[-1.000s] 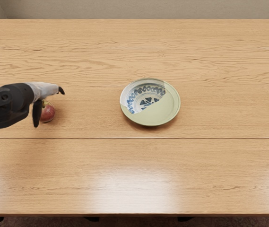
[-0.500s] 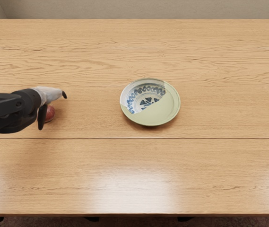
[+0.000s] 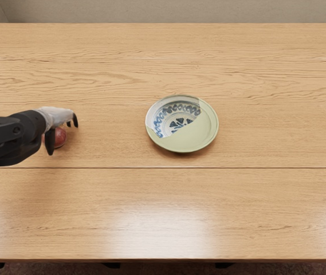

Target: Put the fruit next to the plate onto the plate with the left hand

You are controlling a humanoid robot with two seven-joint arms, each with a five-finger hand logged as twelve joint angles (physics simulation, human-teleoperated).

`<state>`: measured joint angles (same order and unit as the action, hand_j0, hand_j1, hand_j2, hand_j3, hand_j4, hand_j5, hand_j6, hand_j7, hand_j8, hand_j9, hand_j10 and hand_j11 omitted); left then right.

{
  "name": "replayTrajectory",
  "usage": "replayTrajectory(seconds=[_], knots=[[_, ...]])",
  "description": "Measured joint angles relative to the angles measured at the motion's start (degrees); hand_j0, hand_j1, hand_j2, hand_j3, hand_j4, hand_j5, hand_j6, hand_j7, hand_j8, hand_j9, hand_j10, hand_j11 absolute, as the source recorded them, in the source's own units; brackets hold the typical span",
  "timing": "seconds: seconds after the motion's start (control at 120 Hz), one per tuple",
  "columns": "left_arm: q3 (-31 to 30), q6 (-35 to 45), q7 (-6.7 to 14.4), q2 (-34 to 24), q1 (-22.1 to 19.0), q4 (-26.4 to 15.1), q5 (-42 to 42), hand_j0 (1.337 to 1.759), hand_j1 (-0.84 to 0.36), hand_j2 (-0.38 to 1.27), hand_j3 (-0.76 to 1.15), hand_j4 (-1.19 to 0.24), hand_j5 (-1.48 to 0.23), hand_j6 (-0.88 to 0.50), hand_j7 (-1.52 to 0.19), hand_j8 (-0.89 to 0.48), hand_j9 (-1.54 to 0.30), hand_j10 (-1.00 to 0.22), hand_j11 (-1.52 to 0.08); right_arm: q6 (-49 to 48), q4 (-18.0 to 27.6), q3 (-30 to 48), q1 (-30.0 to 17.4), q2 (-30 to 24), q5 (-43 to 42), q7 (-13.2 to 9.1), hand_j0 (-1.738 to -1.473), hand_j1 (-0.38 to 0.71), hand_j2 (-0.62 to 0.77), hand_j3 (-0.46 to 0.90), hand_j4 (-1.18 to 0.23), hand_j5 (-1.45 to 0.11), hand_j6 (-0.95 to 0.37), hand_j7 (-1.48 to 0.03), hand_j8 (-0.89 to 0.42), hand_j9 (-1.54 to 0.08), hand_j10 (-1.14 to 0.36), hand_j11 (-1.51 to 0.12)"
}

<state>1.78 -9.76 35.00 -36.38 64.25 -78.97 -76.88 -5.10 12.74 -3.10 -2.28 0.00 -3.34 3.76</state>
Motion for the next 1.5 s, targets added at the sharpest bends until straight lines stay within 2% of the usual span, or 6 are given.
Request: replayTrajectory(seconds=[0.242,0.375,0.525,0.833,1.142,1.5], knots=[[0.05,1.33,0.00,-1.75,-1.44,-1.53,0.06,1.658,-0.19,0.10,0.00,-0.46,-0.59,-0.46,-0.59,-0.42,-0.59,-0.46,-0.59,0.00,0.00,0.02,0.09,0.00,0.00,0.00,-1.658,-0.33,0.00,0.00,-0.01,-0.02,-0.01,-0.02,-0.01,-0.02,-0.01,-0.02],[0.06,1.44,-0.01,-1.77,-1.49,-1.78,0.31,1.654,-0.34,0.28,0.00,-0.52,-0.71,-0.33,-0.71,-0.28,-0.71,-0.34,-0.71,0.00,0.00,0.03,0.33,0.00,0.00,0.01,-1.658,-0.33,0.00,0.00,-0.01,-0.02,-0.01,-0.02,-0.01,-0.02,-0.01,-0.02],[0.05,1.75,-0.02,-1.68,-1.50,-1.84,0.72,1.650,-0.35,0.24,0.00,-0.56,-0.85,-0.24,-0.85,-0.19,-0.84,-0.28,-0.84,0.00,0.00,0.03,0.41,0.00,0.00,0.02,-1.658,-0.33,0.00,0.00,-0.02,-0.02,-0.01,-0.02,-0.01,-0.02,-0.01,-0.02],[0.54,1.70,0.01,-0.23,1.68,-1.82,1.06,1.645,-0.34,0.24,0.00,-0.55,-0.92,-0.23,-0.91,-0.17,-0.92,-0.27,-0.93,0.00,0.00,0.03,0.44,0.00,0.00,0.00,-1.658,-0.33,0.00,0.00,-0.01,-0.02,-0.01,-0.02,-0.01,-0.02,-0.01,-0.02],[3.74,1.77,0.03,9.20,7.85,-1.71,1.47,1.644,-0.35,0.28,0.00,-0.55,-0.91,-0.24,-0.88,-0.18,-0.90,-0.26,-0.92,0.00,0.00,-0.13,0.14,0.00,0.04,-0.02,-1.658,-0.33,0.00,0.00,-0.01,-0.02,-0.01,-0.02,-0.01,-0.02,-0.01,-0.02],[6.67,1.81,0.02,20.35,10.92,-1.06,1.71,1.645,-0.31,0.22,0.00,-0.59,-0.93,-0.27,-0.89,-0.20,-0.90,-0.28,-0.91,0.00,0.00,-0.15,0.09,0.00,0.01,-0.02,-1.658,-0.33,0.00,0.00,-0.01,-0.02,-0.01,-0.02,-0.01,-0.02,-0.02,-0.02]])
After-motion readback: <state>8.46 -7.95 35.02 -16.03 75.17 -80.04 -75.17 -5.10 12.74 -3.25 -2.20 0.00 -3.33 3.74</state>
